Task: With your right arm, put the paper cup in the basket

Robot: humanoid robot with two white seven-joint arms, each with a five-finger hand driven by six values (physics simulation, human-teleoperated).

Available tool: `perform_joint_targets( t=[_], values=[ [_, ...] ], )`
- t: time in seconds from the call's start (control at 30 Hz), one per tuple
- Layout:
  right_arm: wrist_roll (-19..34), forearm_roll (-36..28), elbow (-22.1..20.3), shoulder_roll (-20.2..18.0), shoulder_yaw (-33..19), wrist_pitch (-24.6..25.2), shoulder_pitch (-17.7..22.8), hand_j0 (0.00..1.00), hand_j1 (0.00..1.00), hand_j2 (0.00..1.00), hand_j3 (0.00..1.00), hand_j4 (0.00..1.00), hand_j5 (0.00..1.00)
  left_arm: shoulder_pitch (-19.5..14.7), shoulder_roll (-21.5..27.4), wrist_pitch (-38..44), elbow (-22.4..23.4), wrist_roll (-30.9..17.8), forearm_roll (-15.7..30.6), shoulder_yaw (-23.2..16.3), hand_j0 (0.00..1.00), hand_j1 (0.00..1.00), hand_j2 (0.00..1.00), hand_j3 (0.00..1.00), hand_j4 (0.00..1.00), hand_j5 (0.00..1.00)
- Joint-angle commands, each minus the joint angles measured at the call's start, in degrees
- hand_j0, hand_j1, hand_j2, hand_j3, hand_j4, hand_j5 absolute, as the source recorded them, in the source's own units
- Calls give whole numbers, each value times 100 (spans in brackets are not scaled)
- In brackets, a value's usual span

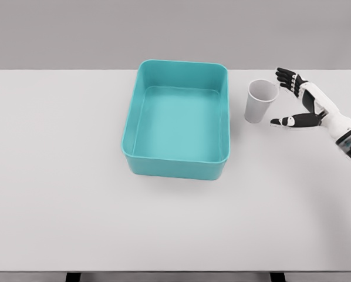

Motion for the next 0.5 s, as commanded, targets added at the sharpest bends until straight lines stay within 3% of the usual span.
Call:
perform_joint_targets(
  t=[0.0,0.1,0.33,0.47],
  values=[
    [-1,-35,-2,-24,-8,1,0,100,100,100,100,100,100,0,0,0,0,-1,0,0,100,100,100,100,100,100],
    [-1,-35,6,-50,-8,10,-70,100,100,100,100,100,100,0,0,0,0,-1,0,0,100,100,100,100,100,100],
    [-1,-35,744,345,98,142,-413,100,100,100,100,100,100,0,0,0,0,-1,0,0,100,100,100,100,100,100],
    [-1,-27,877,424,142,142,-483,100,100,100,100,100,100,0,0,0,0,-1,0,0,100,100,100,100,100,100]
  ],
)
